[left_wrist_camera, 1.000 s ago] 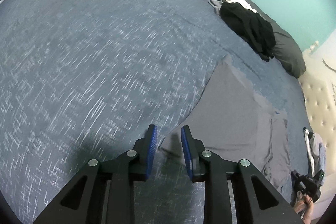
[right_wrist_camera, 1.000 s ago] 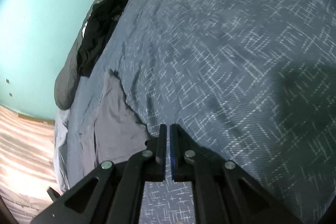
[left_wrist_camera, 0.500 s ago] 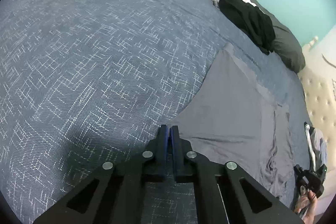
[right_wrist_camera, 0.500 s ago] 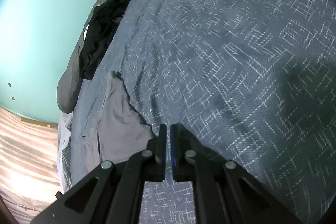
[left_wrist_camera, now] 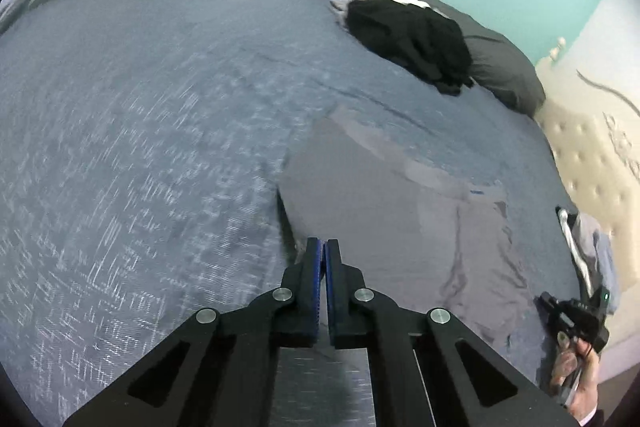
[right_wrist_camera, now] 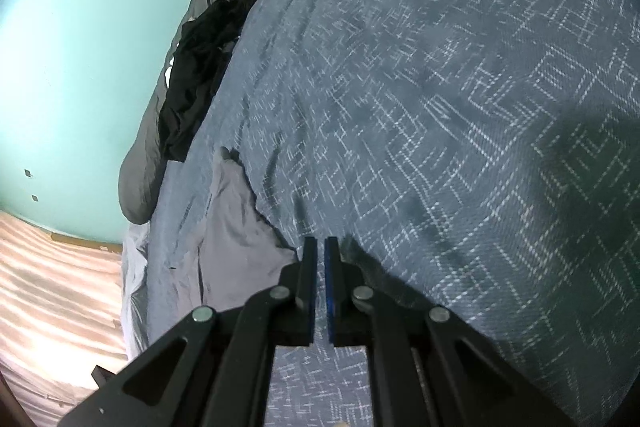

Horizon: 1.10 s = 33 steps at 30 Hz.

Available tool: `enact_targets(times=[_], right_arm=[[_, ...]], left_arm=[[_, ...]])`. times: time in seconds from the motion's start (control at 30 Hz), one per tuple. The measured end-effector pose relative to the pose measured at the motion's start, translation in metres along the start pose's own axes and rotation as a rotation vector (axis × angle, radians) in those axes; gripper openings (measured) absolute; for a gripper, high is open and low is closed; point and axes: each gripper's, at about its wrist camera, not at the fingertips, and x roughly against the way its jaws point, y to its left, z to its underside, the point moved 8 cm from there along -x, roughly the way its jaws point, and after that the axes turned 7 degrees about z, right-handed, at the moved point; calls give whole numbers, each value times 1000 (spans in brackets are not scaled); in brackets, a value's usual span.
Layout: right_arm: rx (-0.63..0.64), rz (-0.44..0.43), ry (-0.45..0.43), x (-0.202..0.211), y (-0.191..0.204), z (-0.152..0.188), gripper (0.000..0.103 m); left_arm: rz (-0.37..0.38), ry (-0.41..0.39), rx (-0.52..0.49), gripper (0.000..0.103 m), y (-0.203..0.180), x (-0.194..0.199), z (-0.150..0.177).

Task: Fold clothes

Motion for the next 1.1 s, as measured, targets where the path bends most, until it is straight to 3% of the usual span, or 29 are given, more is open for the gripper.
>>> enact_targets(times=[0.17,0.4,0.57,0.67,0.73,0.87,1.1], right_arm=[[-6,-7,-11,5,0,-2,4],[-2,-52,5,10,9,-2,4],[-25,-77,-6,18,5,-12,4],[-35,-86,-4,20,3,-18,4],[-35,-106,14,19,5,-18,5],[-23,-124,26,18,10,-18,5],[31,-148,87,3,26,-8,5]], left_arm=[[36,17,-43,2,-47,-8,-11],[140,64,-141,2,-153,-39,-16],[212,146,-257,2,-251,-85,8],[258,244,-306,2,-298,-123,42],[279,309,-310,2,-315,-149,65],[244,365,-311,2,-317,-189,90],[232,373,-299,6,-306,-198,86]])
